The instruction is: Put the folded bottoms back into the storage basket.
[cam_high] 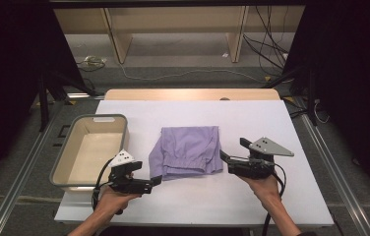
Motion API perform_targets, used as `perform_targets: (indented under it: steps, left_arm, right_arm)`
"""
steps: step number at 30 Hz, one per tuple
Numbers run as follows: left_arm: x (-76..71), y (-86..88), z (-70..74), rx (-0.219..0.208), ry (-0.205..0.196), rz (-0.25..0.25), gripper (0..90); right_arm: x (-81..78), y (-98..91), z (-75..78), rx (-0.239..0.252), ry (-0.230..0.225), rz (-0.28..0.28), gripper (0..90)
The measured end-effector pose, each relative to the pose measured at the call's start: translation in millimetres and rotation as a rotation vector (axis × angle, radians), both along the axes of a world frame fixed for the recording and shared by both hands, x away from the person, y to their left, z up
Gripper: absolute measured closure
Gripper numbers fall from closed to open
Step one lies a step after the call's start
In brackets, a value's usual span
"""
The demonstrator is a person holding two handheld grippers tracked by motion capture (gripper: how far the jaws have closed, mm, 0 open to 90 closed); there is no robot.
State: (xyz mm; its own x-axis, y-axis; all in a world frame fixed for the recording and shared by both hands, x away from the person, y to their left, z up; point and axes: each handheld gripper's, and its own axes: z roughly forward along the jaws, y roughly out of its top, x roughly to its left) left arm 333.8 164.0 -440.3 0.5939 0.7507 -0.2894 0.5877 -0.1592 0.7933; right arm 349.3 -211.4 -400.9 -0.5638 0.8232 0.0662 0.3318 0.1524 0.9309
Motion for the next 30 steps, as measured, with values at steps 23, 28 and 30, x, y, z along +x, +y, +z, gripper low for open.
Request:
perform_targets:
  steps: [23, 28, 30]
  left_arm:
    - [29.7, -12.4, -23.9, 0.010, 0.221, 0.049, 3.8]
    - [40.4, -12.8, -28.0, -0.006, 0.271, 0.092, 2.7]
    - [42.6, -12.8, -28.8, -0.010, 0.283, 0.098, 2.2]
  right_arm:
    - [58.9, 3.7, -14.9, -0.054, 0.066, -0.026, 19.0]
    - [75.2, 3.6, -20.0, -0.071, 0.083, -0.032, 19.1]
    - [77.7, 3.9, -21.0, -0.075, 0.087, -0.034, 19.1]
